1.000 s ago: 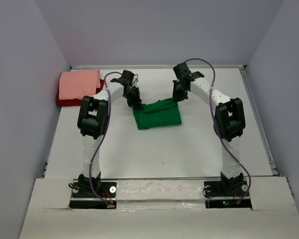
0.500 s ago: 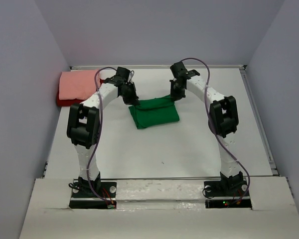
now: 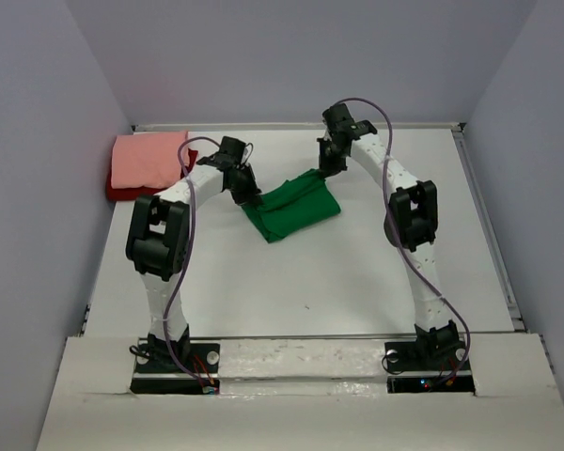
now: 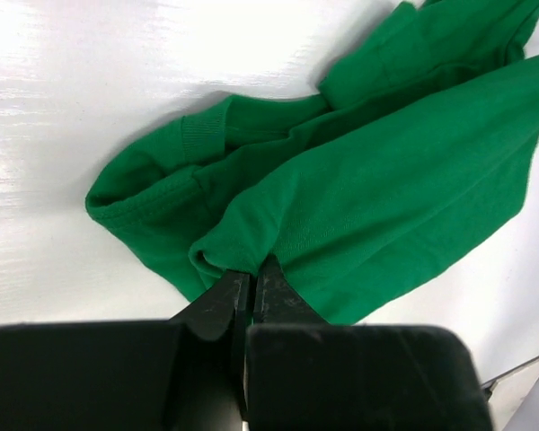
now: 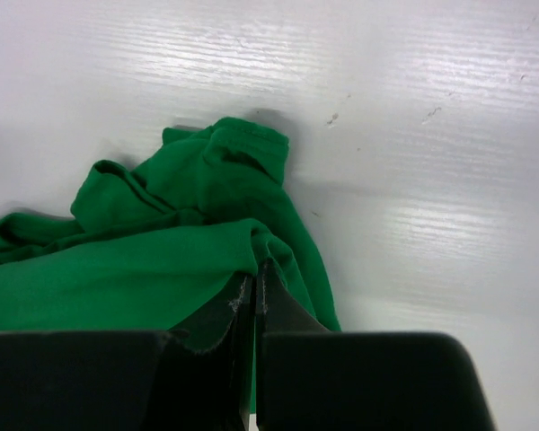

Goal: Fold and stack the t-shirts
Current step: Fold the long partially folded tshirt into a neat square

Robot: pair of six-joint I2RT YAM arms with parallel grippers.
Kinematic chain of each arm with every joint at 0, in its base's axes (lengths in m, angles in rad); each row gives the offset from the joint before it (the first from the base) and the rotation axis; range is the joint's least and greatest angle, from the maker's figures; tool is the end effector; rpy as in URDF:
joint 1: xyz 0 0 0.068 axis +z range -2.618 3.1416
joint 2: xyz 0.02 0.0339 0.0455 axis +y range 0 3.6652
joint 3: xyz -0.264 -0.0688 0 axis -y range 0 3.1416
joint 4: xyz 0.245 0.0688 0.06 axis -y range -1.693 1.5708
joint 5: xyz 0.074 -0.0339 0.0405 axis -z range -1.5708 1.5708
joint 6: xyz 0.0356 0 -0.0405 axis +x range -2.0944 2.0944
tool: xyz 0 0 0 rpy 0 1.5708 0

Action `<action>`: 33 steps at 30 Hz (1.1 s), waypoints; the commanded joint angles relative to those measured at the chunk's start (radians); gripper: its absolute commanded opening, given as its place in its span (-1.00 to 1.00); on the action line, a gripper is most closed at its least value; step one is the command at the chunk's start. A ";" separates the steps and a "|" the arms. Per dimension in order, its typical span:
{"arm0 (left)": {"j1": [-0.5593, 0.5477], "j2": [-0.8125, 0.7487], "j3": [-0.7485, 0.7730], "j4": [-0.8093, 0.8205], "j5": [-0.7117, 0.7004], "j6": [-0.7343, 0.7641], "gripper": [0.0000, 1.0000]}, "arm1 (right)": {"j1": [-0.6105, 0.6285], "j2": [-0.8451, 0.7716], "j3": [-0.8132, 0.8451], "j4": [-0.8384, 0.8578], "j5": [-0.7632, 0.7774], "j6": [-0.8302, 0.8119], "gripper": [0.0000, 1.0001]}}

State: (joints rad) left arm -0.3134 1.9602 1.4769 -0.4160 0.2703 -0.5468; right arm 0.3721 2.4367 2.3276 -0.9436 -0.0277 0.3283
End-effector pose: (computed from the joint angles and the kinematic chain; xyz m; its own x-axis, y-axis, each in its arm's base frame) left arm 0.4084 -0.1424 0.2122 -0.8728 -0.2439 -0.4227 0.0015 0.8648 -0.5021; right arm 0.4891 0.1920 0.2223 -0.8874 -0.0003 -0.4610 -0.0952 0.9786 0.1825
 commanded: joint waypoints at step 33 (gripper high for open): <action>-0.133 -0.346 -0.030 -0.142 -0.456 -0.061 0.98 | 0.105 -0.524 -0.543 0.144 -0.039 -0.014 -1.00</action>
State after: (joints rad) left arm -0.4202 1.6382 1.4109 -0.5091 -0.1688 -0.6304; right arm 0.4519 1.9724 1.8721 -0.8639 0.0147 0.2855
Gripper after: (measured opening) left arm 0.989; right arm 0.032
